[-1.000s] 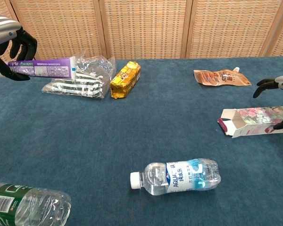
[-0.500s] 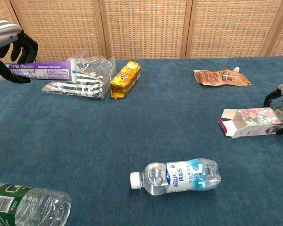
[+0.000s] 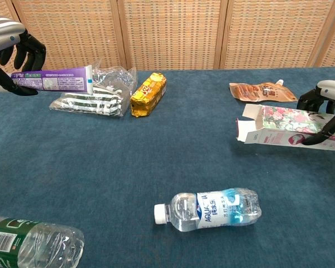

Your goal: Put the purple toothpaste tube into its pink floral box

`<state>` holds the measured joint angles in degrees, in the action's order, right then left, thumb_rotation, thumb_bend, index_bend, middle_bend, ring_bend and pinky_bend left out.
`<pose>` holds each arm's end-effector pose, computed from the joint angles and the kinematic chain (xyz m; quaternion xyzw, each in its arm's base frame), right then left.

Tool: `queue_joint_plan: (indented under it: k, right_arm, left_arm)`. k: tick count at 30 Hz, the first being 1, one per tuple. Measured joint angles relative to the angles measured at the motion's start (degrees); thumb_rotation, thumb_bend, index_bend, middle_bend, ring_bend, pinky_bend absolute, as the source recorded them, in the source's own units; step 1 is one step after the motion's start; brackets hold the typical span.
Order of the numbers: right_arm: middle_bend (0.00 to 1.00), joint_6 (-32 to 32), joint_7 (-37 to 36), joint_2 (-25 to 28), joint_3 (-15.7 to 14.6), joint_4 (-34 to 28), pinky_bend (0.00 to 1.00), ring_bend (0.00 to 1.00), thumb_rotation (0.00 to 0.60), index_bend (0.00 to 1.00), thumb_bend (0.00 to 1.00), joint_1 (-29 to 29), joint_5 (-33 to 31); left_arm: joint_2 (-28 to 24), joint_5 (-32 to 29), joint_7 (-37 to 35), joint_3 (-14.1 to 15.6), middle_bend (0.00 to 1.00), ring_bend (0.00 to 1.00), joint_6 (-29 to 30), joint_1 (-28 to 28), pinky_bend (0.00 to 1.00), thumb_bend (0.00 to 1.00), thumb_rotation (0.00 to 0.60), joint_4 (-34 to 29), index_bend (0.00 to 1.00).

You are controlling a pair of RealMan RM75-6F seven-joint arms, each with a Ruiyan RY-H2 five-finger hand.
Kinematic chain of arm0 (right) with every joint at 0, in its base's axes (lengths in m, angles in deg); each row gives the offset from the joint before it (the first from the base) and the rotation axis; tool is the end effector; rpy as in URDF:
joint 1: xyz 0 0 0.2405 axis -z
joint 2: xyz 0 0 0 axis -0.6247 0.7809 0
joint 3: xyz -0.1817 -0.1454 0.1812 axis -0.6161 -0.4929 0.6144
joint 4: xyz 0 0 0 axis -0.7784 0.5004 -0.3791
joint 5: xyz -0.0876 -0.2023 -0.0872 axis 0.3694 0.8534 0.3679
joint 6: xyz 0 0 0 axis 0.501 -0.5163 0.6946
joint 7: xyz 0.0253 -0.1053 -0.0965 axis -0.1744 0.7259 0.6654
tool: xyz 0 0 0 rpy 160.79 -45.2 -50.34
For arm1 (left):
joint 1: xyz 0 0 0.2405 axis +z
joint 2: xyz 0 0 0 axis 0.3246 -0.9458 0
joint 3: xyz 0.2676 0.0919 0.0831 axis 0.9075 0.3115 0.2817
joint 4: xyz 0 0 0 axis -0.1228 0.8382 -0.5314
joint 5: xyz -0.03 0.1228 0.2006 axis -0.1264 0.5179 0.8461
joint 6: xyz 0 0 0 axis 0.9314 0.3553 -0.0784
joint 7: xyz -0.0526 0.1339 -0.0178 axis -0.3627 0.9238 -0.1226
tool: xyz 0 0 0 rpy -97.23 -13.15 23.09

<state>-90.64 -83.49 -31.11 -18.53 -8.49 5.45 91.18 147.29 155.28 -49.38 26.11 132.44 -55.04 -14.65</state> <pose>-0.2979 -0.3844 0.0205 0.6633 -0.4475 0.3464 0.4897 -0.2201 0.3685 0.0725 -0.7453 -0.2001 -0.3693 0.5177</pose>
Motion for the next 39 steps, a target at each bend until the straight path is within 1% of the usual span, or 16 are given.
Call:
queue_joint_plan:
  k: [7,11,15,18,21,24,27,29,34,39]
  right_arm:
    - [0.52,-1.66,1.14,5.04,1.03,-13.26,0.49,0.39,0.600,0.59,0.01,0.35,0.54]
    - [0.52,-2.73,2.79,7.33,1.28,-19.09,0.49,0.39,0.600,0.59,0.00,0.53,0.71]
    - [0.52,-3.37,4.62,8.39,1.45,-22.38,0.49,0.39,0.600,0.59,0.00,0.41,0.38]
    - [0.52,-3.50,5.85,8.38,1.59,-23.76,0.49,0.39,0.600,0.59,0.00,0.01,-0.40]
    - [0.52,-3.47,6.82,7.90,1.57,-24.22,0.49,0.39,0.600,0.59,0.00,-0.42,-0.93]
    - [0.52,-3.27,7.55,7.26,1.38,-24.29,0.49,0.39,0.600,0.59,0.00,-0.81,-1.28]
    - [0.52,-3.23,8.24,6.51,1.15,-24.07,0.49,0.39,0.600,0.59,0.00,-1.15,-1.74]
    - [0.52,-3.21,8.51,6.19,0.98,-23.89,0.49,0.39,0.600,0.59,0.00,-1.33,-1.92]
    - [0.52,-3.35,9.23,5.77,0.60,-23.80,0.49,0.39,0.600,0.59,0.00,-1.65,-1.77]
    - [0.52,-3.51,10.07,5.61,0.46,-24.32,0.49,0.39,0.600,0.59,0.00,-1.98,-1.92]
  left_arm:
    - [-1.72,0.91,-0.38,-0.38,0.68,0.57,0.14,-0.09,0.60,0.29,0.600,-4.09,0.81]
    - [-2.97,0.77,-0.83,-0.70,0.68,0.57,-0.43,-0.27,0.60,0.29,0.600,-7.24,0.81]
    - [-4.77,-0.27,-1.99,-1.10,0.68,0.57,-2.32,-0.74,0.60,0.29,0.600,-11.83,0.81]
    - [-7.08,-1.75,-2.07,-1.44,0.68,0.57,-5.08,-1.60,0.60,0.29,0.600,-16.04,0.81]
    - [-9.92,-4.47,-1.02,-1.74,0.68,0.57,-8.79,-2.95,0.60,0.29,0.600,-19.82,0.81]
    - [-12.84,-7.94,1.55,-2.06,0.68,0.57,-12.07,-4.63,0.60,0.29,0.600,-22.85,0.81]
    - [-15.65,-12.89,5.65,-2.31,0.68,0.57,-14.35,-6.63,0.60,0.29,0.600,-25.80,0.81]
    - [-17.48,-17.36,8.75,-2.37,0.68,0.57,-15.59,-8.30,0.60,0.29,0.600,-27.90,0.81]
    - [-20.73,-29.30,15.34,-2.43,0.68,0.57,-16.97,-13.31,0.60,0.29,0.600,-32.56,0.81]
    - [-22.09,-38.88,19.35,-2.12,0.68,0.57,-17.30,-18.55,0.60,0.29,0.600,-35.86,0.81]
